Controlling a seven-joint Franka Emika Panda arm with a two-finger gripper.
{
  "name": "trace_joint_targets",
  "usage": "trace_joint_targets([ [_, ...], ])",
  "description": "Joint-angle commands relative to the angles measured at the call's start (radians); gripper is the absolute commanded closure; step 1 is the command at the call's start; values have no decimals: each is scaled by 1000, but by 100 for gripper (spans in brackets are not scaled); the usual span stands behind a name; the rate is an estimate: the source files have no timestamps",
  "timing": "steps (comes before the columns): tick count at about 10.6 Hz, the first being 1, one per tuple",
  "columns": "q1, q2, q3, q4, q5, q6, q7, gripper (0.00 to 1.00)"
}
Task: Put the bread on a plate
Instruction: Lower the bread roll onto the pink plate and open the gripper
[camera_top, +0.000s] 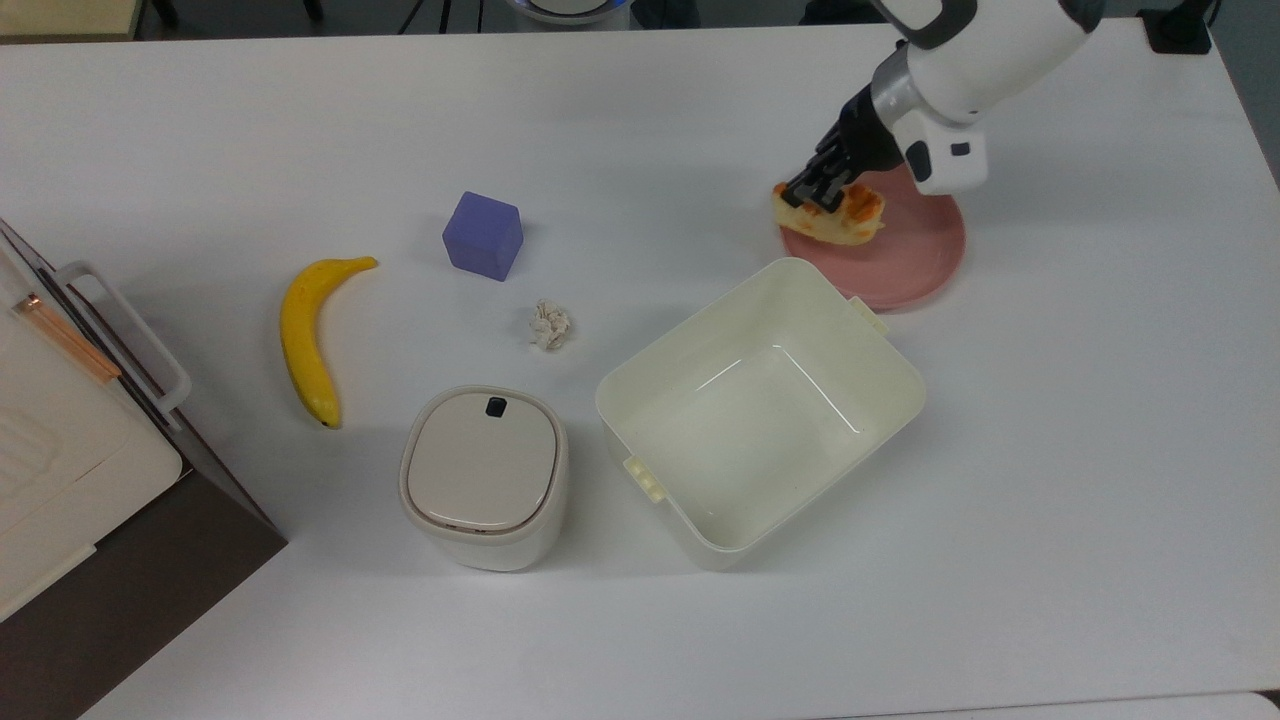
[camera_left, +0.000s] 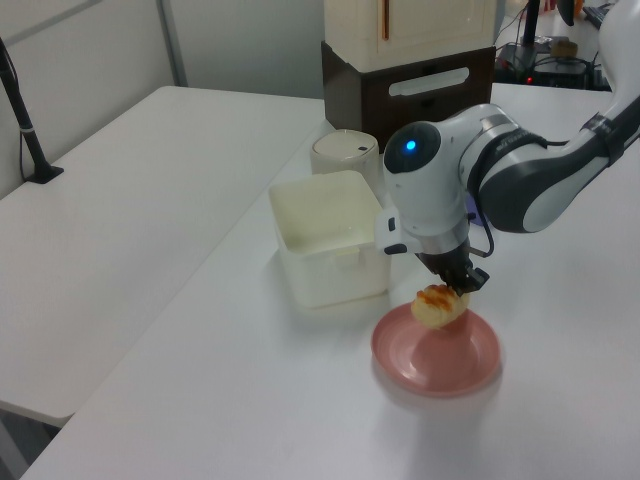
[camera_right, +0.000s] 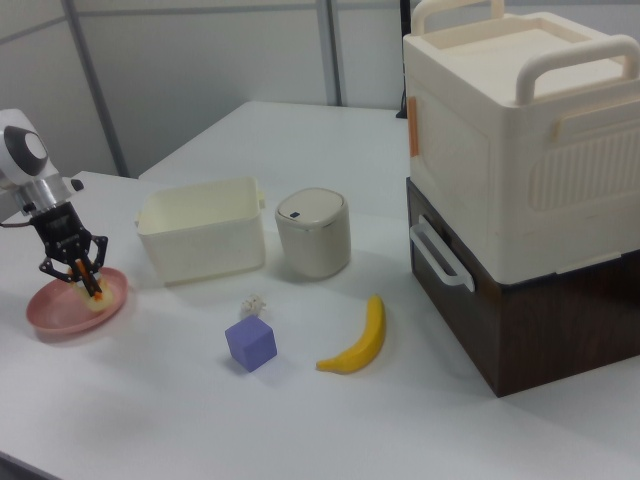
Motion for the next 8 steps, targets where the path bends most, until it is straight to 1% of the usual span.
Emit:
trace_joint_targets([
  [1,5,7,12,28,43,-2,24,100],
  [3,5,7,43,32,57,3,54,100],
  [5,28,16,48,32,54,15,113,100],
  [6,33,18,48,32,54,32,113,100],
  [8,24,48,48,32,53,75,125,100],
])
